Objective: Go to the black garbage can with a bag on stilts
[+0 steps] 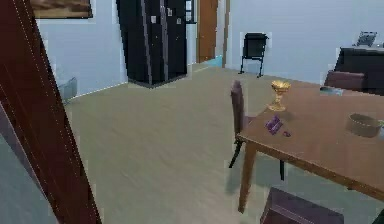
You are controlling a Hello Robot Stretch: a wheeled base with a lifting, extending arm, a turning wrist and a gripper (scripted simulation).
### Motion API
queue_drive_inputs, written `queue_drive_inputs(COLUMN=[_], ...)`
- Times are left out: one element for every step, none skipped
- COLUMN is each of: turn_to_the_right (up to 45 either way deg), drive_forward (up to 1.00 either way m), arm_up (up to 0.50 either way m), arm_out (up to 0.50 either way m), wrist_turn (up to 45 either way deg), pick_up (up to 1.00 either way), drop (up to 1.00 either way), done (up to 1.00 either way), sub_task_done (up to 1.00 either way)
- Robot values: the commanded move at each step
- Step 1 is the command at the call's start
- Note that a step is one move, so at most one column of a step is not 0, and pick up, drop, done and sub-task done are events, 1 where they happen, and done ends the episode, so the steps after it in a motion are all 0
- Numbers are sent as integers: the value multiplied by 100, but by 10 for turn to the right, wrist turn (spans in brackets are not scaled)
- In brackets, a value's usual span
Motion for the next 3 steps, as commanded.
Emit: queue_drive_inputs(turn_to_the_right=[0,-30,0], drive_forward=[100,0,85], arm_up=[0,0,0], arm_out=[0,0,0], wrist_turn=[0,0,0], pick_up=[0,0,0], drop=[0,0,0], done=[0,0,0], sub_task_done=[0,0,0])
